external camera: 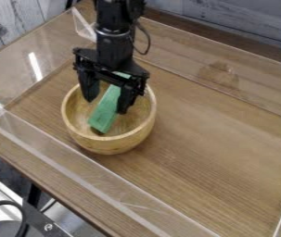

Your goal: Remove the green block from inside the brown bowl and put it on the table

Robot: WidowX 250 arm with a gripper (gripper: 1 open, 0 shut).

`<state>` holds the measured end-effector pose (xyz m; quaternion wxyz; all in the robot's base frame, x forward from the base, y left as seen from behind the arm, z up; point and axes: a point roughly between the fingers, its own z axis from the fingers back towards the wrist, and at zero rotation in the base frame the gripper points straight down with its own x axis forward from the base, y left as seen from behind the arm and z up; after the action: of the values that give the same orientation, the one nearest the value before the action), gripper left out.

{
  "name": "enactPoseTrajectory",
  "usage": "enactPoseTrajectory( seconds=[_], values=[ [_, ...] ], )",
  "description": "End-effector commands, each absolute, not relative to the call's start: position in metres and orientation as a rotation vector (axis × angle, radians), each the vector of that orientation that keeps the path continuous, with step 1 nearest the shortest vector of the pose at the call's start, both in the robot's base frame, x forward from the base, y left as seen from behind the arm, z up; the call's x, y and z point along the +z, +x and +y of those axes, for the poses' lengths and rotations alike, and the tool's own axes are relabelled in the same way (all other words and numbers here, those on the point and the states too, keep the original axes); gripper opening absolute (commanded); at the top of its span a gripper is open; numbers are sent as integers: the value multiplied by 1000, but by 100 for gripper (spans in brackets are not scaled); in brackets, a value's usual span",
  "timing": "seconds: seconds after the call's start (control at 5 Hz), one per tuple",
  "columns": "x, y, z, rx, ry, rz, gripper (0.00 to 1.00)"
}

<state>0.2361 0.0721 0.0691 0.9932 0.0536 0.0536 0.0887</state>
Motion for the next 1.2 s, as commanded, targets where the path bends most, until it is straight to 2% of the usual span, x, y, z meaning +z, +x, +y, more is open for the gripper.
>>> enactPoseTrajectory(
  seconds=[0.0,0.2,0.4,0.6,0.8,1.0],
  values=[
    [72,249,74,169,140,58,100],
    [65,250,74,158,164,58,100],
    [67,249,74,153,142,59,100],
    [61,251,72,175,148,77,100],
    [55,252,70,197,154,94,0],
    [66,256,69,178,168,109,0]
  ],
)
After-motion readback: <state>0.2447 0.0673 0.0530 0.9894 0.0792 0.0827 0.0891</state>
